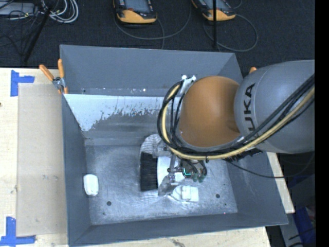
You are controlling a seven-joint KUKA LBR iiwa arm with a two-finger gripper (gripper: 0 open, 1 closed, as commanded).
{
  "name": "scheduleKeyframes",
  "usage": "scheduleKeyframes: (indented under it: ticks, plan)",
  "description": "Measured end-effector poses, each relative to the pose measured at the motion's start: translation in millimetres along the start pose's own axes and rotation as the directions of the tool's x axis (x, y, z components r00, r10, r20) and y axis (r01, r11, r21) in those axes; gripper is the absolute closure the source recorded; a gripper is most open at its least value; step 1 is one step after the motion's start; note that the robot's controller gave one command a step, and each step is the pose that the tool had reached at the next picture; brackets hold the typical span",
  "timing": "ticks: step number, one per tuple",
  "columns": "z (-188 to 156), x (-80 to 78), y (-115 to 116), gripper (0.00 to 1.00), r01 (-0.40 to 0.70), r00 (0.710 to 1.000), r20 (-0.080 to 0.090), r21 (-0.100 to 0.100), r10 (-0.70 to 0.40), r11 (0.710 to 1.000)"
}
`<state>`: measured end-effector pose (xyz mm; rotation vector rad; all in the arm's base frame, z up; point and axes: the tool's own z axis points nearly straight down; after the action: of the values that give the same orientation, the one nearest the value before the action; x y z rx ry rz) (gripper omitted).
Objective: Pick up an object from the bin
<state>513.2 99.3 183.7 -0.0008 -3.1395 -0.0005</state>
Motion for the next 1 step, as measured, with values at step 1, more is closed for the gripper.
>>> scheduleKeyframes:
  ticks: [1]
  plan:
    - [25.8,-2.3,-3.1,0.0,-0.043,0.999,0.009,-0.002,0.043,0.999]
